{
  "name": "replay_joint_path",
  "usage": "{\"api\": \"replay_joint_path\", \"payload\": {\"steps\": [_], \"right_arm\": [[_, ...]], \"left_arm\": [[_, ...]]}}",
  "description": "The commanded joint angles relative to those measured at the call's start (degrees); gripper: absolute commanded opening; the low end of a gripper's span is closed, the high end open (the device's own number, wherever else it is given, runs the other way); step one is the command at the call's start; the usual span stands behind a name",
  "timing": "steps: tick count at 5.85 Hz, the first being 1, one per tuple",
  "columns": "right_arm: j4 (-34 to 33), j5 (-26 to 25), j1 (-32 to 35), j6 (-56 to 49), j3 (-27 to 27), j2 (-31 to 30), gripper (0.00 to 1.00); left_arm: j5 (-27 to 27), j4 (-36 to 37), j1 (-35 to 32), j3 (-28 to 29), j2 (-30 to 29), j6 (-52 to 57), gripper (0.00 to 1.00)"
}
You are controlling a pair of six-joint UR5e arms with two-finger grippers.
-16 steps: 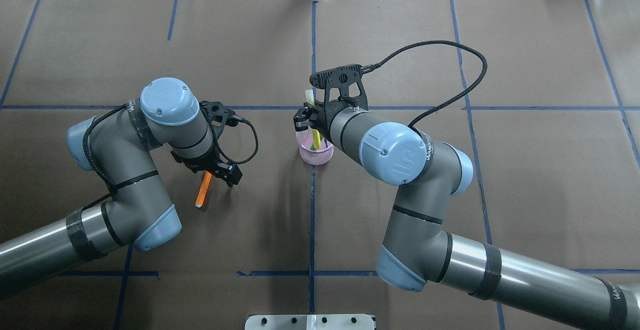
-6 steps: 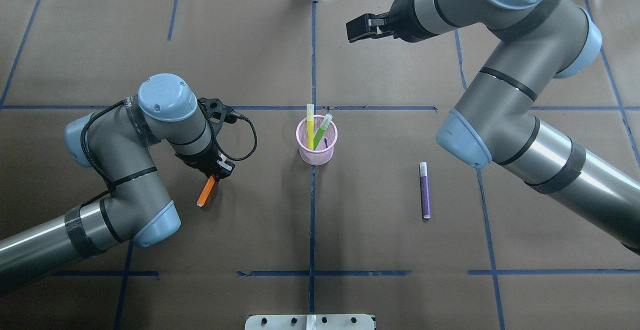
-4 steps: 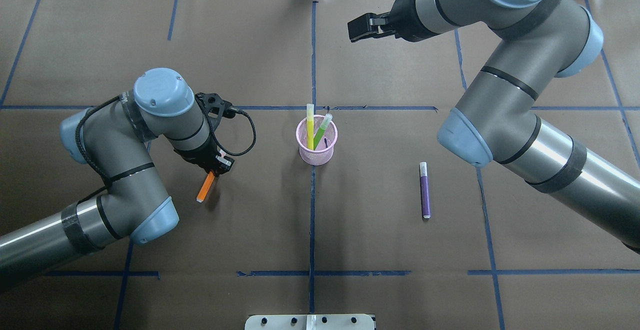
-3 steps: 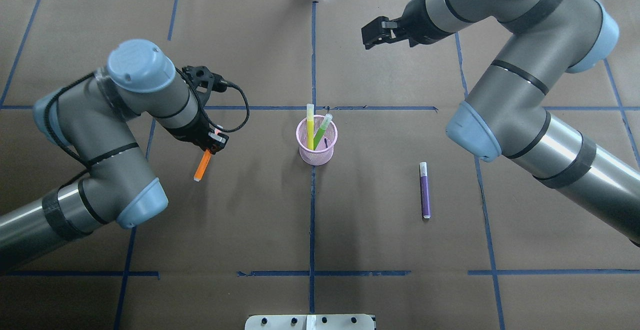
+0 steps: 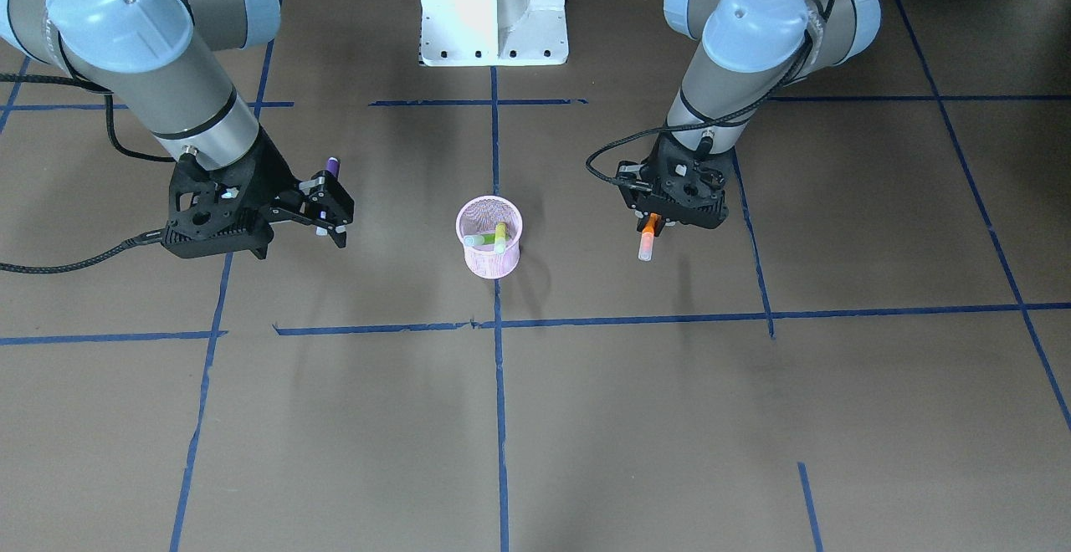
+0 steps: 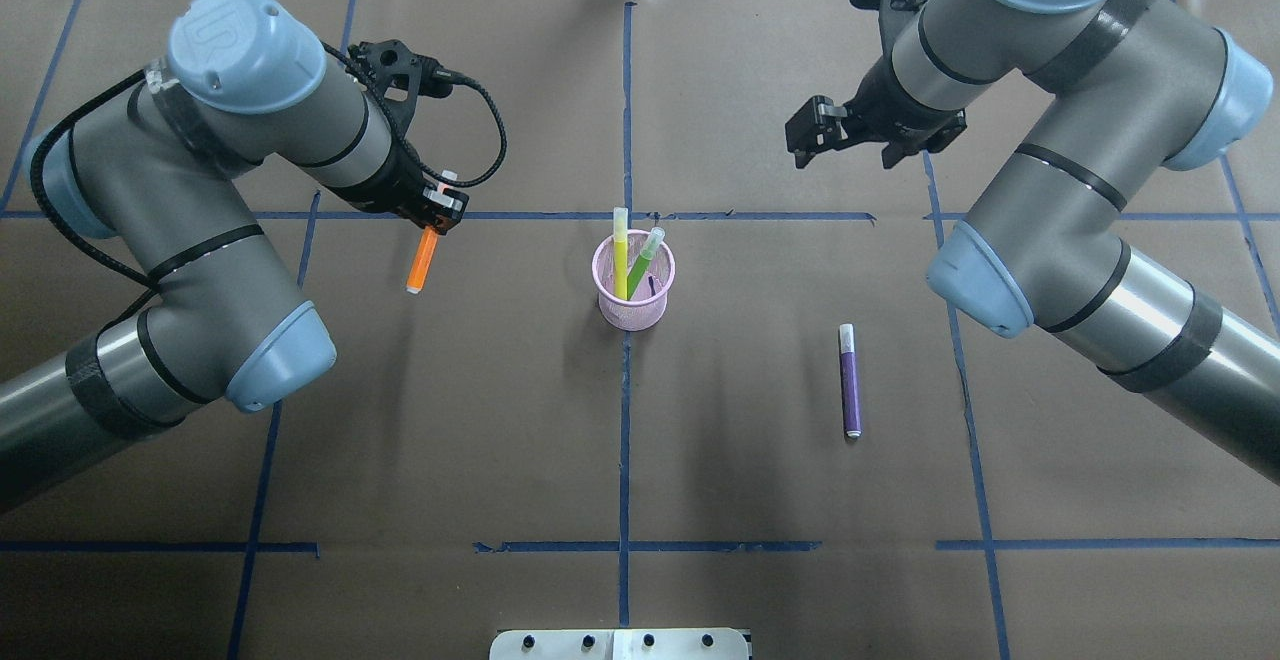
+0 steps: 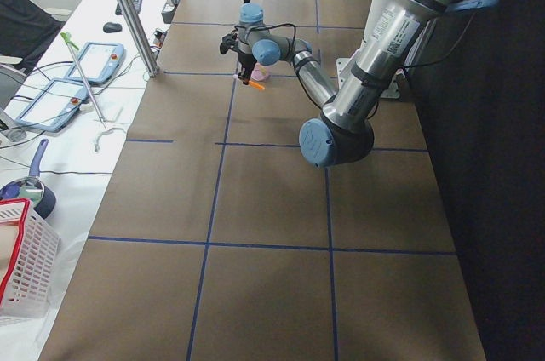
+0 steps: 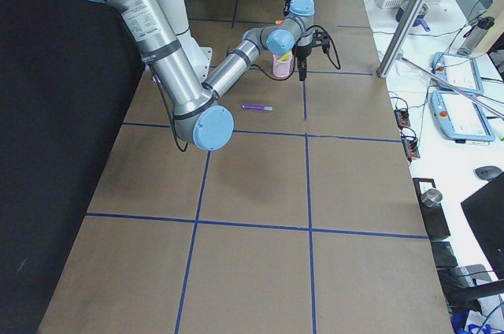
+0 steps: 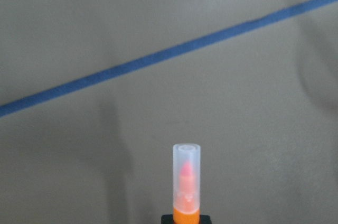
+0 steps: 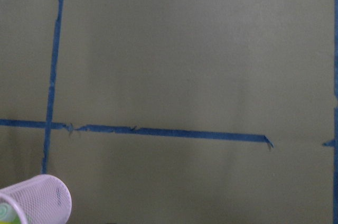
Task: Collect pens into pen holder
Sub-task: 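Lift the orange marker with the left gripper while the right moves to the purple marker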
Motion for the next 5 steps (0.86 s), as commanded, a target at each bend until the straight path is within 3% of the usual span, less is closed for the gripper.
{"api": "replay_joint_path", "payload": {"steps": [1, 2, 4, 5], "right_arm": [[-13.48, 3.96, -1.25, -0.03, 2.66, 1.81, 1.00], [-14.07, 3.09, -4.14, -0.03, 2.32, 0.70, 1.00], [-11.02, -2.70, -8.64, -0.03, -1.08, -0.98, 1.00], [-4.30, -2.72, -9.17, 0.23, -4.33, -3.59, 1.00]], "left_arm": [[0.59, -0.15, -0.78, -1.00, -2.89, -3.60, 0.00], [3.12, -0.33, -0.78, -1.09, -4.91, -4.58, 0.00], [6.28, -7.75, -0.69, -1.18, -5.72, -7.64, 0.00], [6.39, -10.41, -0.69, -1.18, -5.72, -10.01, 0.00]]}}
